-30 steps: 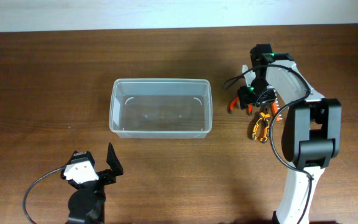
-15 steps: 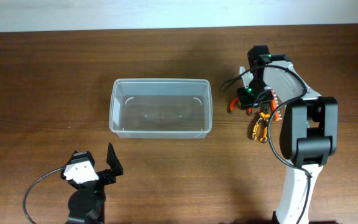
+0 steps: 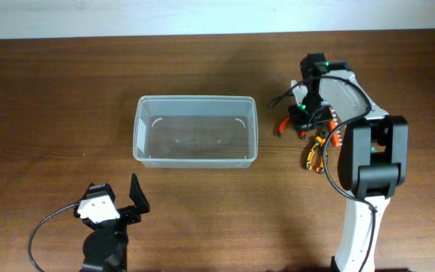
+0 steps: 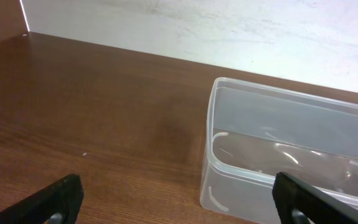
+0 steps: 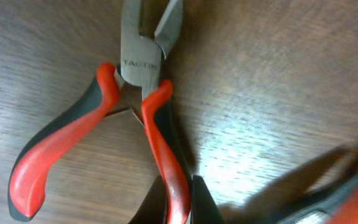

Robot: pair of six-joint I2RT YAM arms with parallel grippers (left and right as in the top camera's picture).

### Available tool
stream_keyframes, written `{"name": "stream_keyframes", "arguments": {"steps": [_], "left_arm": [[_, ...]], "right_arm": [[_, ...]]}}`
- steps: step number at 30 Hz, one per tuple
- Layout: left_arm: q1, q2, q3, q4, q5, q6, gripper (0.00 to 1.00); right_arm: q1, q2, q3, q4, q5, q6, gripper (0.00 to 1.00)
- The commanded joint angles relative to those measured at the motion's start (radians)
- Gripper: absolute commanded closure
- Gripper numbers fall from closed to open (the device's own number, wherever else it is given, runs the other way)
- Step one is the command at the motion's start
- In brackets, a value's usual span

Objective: Pack container
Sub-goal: 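Lower the right gripper and grasp the red pliers at the joint, then carry the red pliers into the clear container and release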

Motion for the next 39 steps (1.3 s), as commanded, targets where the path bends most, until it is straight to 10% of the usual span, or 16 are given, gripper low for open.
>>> {"name": "stream_keyframes", "arguments": {"steps": [1, 12, 39], "left_arm": [[-0.004, -0.006, -0.003, -0.002, -0.003, 0.009, 0.01], [-0.004, -0.006, -0.003, -0.002, -0.003, 0.009, 0.01], [-0.004, -0.006, -0.003, -0.002, -0.003, 0.009, 0.01]], "right_arm": [[0.007, 0.003, 0.19, -0.063, -0.009, 0.011, 0.96], [0.09, 0.003, 0.926, -0.358, -0.139, -0.071, 0.96], [0.519, 0.034, 0.704, -0.391, -0.216, -0.734, 0.96]]}}
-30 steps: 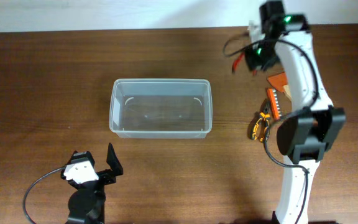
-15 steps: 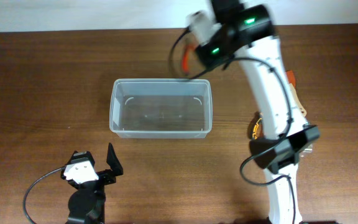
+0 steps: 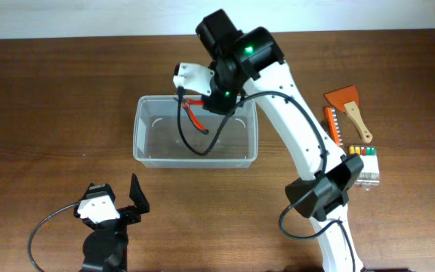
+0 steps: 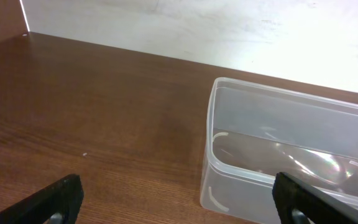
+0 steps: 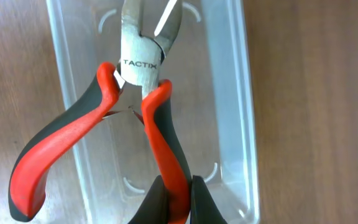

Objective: Pack container
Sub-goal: 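Carry the red pliers into the clear container and release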

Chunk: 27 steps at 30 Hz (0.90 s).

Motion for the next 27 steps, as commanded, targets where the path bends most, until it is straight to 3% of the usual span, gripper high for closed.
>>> {"name": "stream_keyframes", "arguments": {"steps": [1, 10, 19, 22, 24, 25, 27], "left_arm": [[-0.004, -0.006, -0.003, -0.002, -0.003, 0.009, 0.01], [-0.004, -0.006, -0.003, -0.002, -0.003, 0.009, 0.01], [-0.004, -0.006, -0.003, -0.002, -0.003, 0.009, 0.01], [-0.004, -0.006, -0.003, -0.002, -0.003, 0.009, 0.01], [-0.004, -0.006, -0.003, -0.002, -0.003, 0.009, 0.01], [-0.004, -0.006, -0.003, -0.002, -0.003, 0.009, 0.01], [-0.004, -0.006, -0.003, -0.002, -0.003, 0.009, 0.01]], "right_arm": [[0.008, 0.021, -0.124, 0.044, -0.033, -0.055, 0.96], [0.03, 0.021, -0.493, 0.309, -0.055, -0.053, 0.96], [0.032, 0.021, -0.564, 0.422, -0.054, -0.05, 0.94], [0.032, 0.021, -0.564, 0.425, -0.054, -0.05, 0.53], [0.032, 0.021, -0.564, 0.423, -0.054, -0.04, 0.35], [0.032, 0.021, -0.564, 0.424, -0.054, -0.029, 0.21], [0.032, 0.019, -0.561, 0.42, -0.053, -0.019, 0.1]]}}
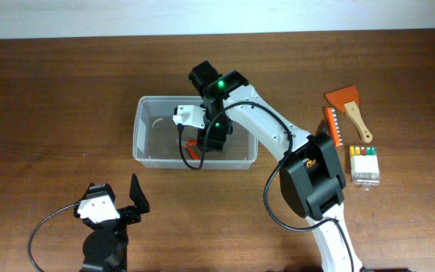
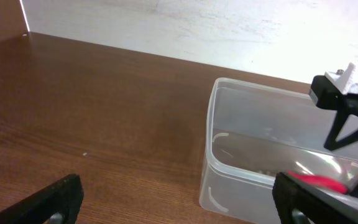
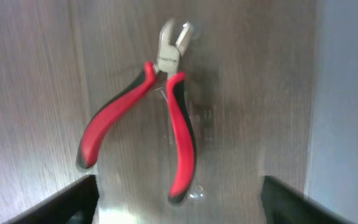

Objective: Pack container
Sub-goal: 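Carry the red pliers into the clear container and release, then move the right gripper over the orange scraper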

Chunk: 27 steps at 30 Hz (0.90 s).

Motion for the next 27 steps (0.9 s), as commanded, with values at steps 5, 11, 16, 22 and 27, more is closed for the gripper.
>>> {"name": "stream_keyframes", "arguments": {"steps": [5, 11, 16, 22, 27], "left_arm": [[-0.004, -0.006, -0.003, -0.002, -0.004, 0.009, 0.01], [-0.004, -0.006, -0.003, -0.002, -0.004, 0.009, 0.01], [-0.004, -0.006, -0.003, -0.002, -0.004, 0.009, 0.01], [-0.004, -0.006, -0.003, -0.002, -0.004, 0.009, 0.01], [-0.004, -0.006, -0.003, -0.002, -0.004, 0.009, 0.01]], "right_arm": [[-0.013, -0.038, 0.111, -0.053, -0.016, 0.265, 0.0], [-0.121, -0.079, 0.422, -0.319, -0.016, 0.616, 0.01], [-0.24, -0.082, 0.628, -0.483, -0.017, 0.7, 0.01], [-0.404, -0.082, 0.676, -0.58, -0.015, 0.775, 0.01], [-0.574, -0.079, 0.658, -0.582, 0.045, 0.808, 0.01]]}}
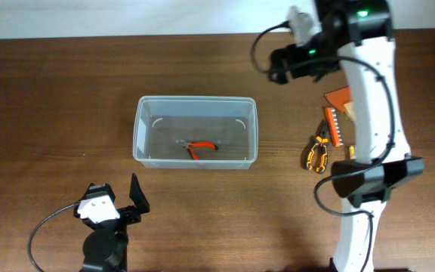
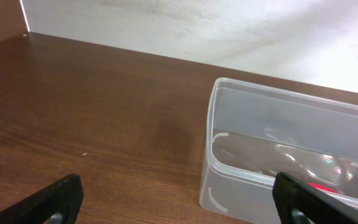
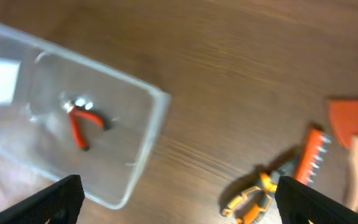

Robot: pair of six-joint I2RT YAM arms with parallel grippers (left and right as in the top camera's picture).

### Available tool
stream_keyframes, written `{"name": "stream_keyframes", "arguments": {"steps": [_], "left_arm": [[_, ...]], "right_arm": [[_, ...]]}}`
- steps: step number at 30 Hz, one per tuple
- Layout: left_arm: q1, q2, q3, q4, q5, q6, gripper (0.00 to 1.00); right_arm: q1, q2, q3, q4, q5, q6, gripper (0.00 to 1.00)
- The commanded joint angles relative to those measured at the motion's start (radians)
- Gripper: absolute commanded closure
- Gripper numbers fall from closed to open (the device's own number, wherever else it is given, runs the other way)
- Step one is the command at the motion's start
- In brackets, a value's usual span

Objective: Pack container
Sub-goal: 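Move the right gripper over the orange scraper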

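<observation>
A clear plastic container (image 1: 195, 99) stands mid-table, also seen in the left wrist view (image 2: 272, 102) and the right wrist view (image 3: 160, 100). Red-handled pliers (image 1: 200, 148) lie flat on its floor (image 3: 82, 122) and show through its wall (image 2: 325, 185). My right gripper (image 1: 278, 66) hangs open and empty, high over the table beyond the container's far right corner (image 3: 179, 208). Near the table's front edge, my left gripper (image 1: 116, 201) rests open, short of the container (image 2: 179, 211).
To the right of the container lie yellow-handled pliers (image 1: 317, 154) (image 3: 258, 196), an orange bit holder (image 1: 332, 125) (image 3: 309, 155) and an orange scraper with a wooden handle (image 1: 344, 104) (image 3: 352, 123). The right arm's base and links stand along the right side.
My right gripper was open low inside the container, just over the red pliers. It now hangs high over the table, beyond the container's far right corner. The pliers stay in the container.
My right gripper was shut on a handle of the red pliers at the right of the table. Then it held them over the container. Then the pliers lay in the container under the open gripper, which has since risen away. The left arm never moved.
</observation>
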Motion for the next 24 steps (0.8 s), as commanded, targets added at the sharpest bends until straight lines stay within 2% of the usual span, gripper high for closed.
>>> {"name": "stream_keyframes", "arguments": {"steps": [1, 8, 15, 20, 24], "left_arm": [[-0.004, -0.006, -0.003, -0.002, -0.003, 0.009, 0.01], [-0.004, -0.006, -0.003, -0.002, -0.003, 0.009, 0.01], [-0.004, -0.006, -0.003, -0.002, -0.003, 0.009, 0.01], [-0.004, -0.006, -0.003, -0.002, -0.003, 0.009, 0.01], [-0.004, -0.006, -0.003, -0.002, -0.003, 0.009, 0.01]], "right_arm": [[-0.112, 0.003, -0.004, -0.006, 0.083, 0.043, 0.01], [-0.245, 0.003, -0.008, -0.006, 0.303, 0.026, 0.01], [-0.309, 0.009, -0.029, -0.006, 0.357, 0.021, 0.01], [-0.335, 0.009, -0.148, 0.021, 0.36, -0.059, 0.01], [-0.35, 0.009, -0.321, 0.127, 0.371, -0.087, 0.01]]}}
